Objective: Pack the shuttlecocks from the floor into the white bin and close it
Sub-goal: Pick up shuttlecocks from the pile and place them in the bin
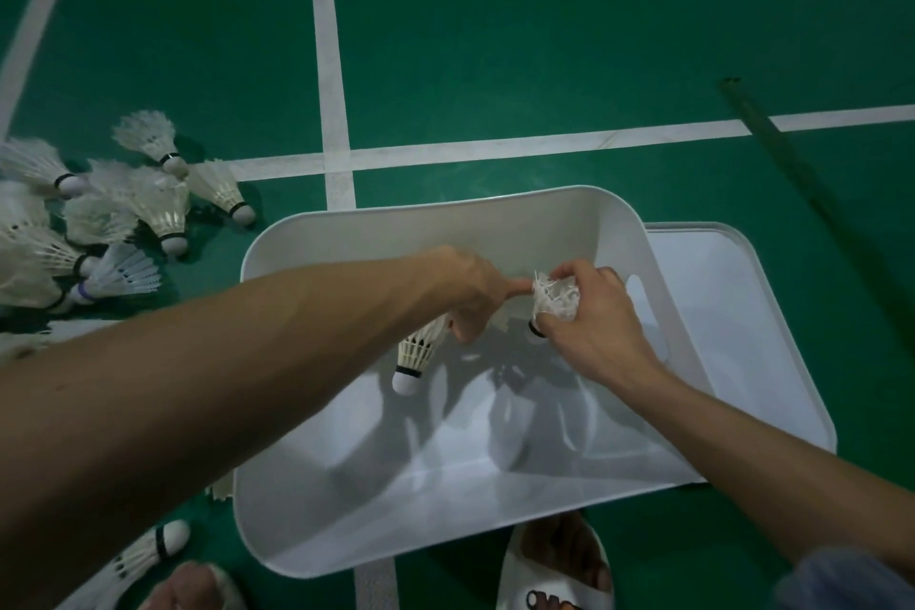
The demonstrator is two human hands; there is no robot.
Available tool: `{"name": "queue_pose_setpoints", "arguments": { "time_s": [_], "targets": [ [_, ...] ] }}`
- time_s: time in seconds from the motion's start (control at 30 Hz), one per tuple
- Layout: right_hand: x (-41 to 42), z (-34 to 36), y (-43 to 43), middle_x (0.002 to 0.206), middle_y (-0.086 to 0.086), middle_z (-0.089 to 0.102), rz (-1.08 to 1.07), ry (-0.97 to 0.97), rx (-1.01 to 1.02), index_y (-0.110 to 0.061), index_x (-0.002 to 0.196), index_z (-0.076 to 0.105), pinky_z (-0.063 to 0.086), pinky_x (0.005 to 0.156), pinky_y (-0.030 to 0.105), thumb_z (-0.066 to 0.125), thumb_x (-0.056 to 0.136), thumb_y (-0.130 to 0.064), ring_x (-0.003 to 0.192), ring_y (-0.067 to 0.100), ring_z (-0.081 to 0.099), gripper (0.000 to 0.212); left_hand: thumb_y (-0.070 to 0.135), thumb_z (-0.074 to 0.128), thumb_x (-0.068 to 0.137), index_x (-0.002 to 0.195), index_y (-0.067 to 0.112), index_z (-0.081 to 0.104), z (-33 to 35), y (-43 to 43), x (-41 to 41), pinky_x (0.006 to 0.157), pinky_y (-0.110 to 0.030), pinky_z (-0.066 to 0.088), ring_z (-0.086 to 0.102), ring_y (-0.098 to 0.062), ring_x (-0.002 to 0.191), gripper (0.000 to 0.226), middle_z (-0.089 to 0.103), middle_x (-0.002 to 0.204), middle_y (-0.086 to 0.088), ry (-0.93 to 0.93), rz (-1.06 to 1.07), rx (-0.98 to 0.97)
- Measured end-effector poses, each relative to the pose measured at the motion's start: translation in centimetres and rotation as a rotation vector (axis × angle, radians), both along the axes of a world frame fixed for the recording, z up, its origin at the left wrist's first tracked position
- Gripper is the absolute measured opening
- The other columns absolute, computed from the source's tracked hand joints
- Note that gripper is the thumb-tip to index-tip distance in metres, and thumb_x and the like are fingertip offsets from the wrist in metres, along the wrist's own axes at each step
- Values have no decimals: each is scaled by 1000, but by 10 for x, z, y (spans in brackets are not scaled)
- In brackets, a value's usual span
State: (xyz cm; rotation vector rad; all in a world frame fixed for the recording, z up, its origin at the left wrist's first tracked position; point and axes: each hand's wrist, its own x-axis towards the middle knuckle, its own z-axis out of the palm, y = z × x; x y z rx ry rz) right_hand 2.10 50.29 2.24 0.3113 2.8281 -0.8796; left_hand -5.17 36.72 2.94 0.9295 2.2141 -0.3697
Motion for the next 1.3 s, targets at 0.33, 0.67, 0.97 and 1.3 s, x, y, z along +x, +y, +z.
{"name": "queue_pose_setpoints", "arguments": {
  "time_s": [0.33, 0.67, 0.97, 1.3],
  "targets": [
    [0, -1, 7, 102, 5, 46, 60, 98, -38, -26, 131, 48, 26, 72, 18, 59, 89, -14, 91, 14, 41, 45, 18, 74, 78, 147, 41, 11, -5, -9, 0, 72, -32, 44, 54, -27, 94, 97, 57, 118, -11, -37, 53, 45],
    [-5, -6, 3, 103, 1, 40, 11, 71, 47, -18, 116, 49, 34, 79, 26, 60, 92, -19, 92, 19, 46, 26, 15, 74, 76, 144, 43, 17, 0, -22, -1, 69, -32, 43, 52, -24, 86, 94, 50, 93, -5, -64, 64, 85],
    [-30, -28, -16, 98, 4, 56, -249, -100, -156, -14, 106, 48, 48, 79, 36, 62, 89, -23, 90, 28, 57, 23, 15, 75, 78, 148, 47, 3, 8, -28, 7, 66, -30, 41, 50, -21, 73, 105, 45, 83, -3, -62, 37, 97],
    [-31, -39, -3, 108, 8, 64, -369, -343, -582, -16, 113, 57, 53, 79, 39, 65, 86, -26, 97, 26, 62, 30, 14, 71, 79, 147, 37, 11, 49, -47, -1, 51, -20, 41, 55, -14, 72, 94, 46, 87, 4, -217, 240, 210]
  ]
}}
